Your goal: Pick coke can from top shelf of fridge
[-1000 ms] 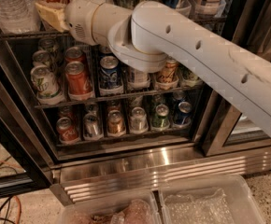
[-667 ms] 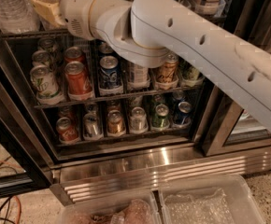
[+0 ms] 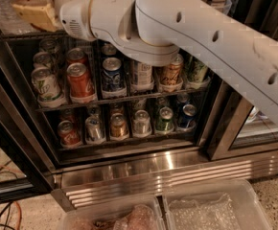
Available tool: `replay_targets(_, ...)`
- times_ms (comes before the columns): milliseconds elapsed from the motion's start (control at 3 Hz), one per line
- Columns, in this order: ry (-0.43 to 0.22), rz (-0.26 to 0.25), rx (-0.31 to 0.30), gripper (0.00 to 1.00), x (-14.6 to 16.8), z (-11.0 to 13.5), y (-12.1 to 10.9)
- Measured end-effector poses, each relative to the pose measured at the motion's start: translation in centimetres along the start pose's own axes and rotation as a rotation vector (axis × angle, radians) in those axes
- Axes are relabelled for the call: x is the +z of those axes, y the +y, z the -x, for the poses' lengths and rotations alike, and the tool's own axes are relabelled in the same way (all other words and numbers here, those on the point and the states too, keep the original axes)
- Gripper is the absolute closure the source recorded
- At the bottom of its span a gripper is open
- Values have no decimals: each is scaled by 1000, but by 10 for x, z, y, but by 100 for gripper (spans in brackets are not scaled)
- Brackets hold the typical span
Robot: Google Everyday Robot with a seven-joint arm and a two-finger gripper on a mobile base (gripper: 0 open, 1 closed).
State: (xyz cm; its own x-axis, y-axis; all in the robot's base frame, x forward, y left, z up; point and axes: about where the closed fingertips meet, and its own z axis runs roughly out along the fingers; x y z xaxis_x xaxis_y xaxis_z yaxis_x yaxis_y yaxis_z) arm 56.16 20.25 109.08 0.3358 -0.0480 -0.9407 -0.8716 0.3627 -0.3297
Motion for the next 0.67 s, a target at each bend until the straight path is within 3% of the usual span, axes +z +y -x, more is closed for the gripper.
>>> replay_targets(667, 115, 54, 51, 100, -45, -17, 32)
